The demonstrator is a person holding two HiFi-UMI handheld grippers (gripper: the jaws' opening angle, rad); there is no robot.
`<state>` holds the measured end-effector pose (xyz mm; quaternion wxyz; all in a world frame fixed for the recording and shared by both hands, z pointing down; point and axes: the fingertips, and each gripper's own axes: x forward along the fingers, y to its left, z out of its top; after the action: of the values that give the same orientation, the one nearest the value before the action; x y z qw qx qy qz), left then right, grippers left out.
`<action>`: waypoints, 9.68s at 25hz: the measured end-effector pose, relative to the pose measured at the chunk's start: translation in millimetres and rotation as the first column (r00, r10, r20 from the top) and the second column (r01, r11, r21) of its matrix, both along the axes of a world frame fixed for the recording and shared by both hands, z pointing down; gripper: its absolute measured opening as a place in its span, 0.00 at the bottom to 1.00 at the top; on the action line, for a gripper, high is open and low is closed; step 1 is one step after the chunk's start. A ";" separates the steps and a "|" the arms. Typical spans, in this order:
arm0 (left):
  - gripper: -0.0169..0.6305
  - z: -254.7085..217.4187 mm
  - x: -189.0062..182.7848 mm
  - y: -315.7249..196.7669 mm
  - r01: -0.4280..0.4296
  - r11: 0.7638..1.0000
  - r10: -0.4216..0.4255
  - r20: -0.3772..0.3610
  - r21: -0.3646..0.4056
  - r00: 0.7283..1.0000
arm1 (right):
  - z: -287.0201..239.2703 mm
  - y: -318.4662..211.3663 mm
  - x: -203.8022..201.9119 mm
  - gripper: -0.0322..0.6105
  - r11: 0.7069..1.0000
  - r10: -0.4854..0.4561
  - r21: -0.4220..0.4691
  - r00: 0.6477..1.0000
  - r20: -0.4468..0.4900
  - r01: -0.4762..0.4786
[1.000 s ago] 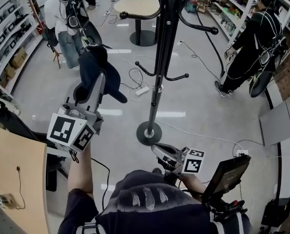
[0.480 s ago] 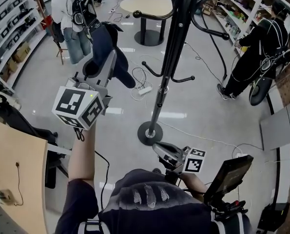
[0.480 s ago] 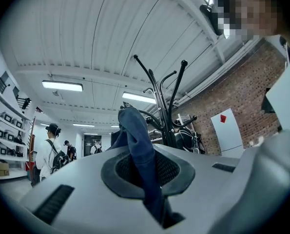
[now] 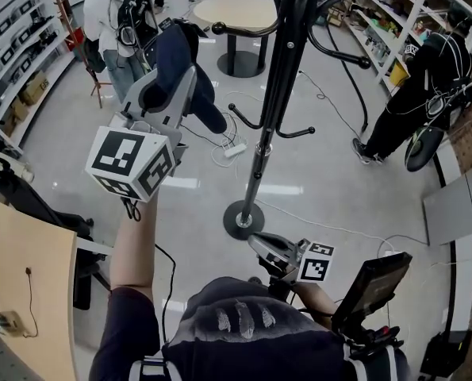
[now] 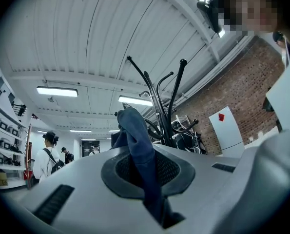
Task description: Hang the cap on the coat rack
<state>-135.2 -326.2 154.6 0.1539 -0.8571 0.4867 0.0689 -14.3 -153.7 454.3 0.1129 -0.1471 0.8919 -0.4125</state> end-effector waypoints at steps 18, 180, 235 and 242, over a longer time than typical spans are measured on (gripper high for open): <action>0.09 0.3 59.5 -1.4 0.005 0.989 -0.056 0.349 0.145 0.935 | 2.9 -9.7 6.7 0.05 1.000 -0.011 -0.011 1.000 0.005 0.011; 0.32 66.2 36.0 9.5 -0.145 0.988 0.149 0.115 -0.046 0.982 | 3.4 13.4 -11.5 0.05 0.999 0.019 -0.034 0.999 -0.026 -0.020; 0.04 233.5 25.4 200.8 -0.456 0.806 0.483 -0.026 -0.377 0.875 | -15.1 86.4 -73.0 0.05 0.988 0.144 0.069 0.983 -0.114 -0.137; 0.04 235.8 31.3 228.1 -0.472 0.796 0.505 -0.014 -0.378 0.863 | -18.1 111.8 -68.4 0.05 0.982 0.182 0.066 0.979 -0.092 -0.177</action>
<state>-103.9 -98.0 390.4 -0.0117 -0.9690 0.2457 -0.0241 -82.7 -41.9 436.2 0.1102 -0.2437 0.8909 -0.3672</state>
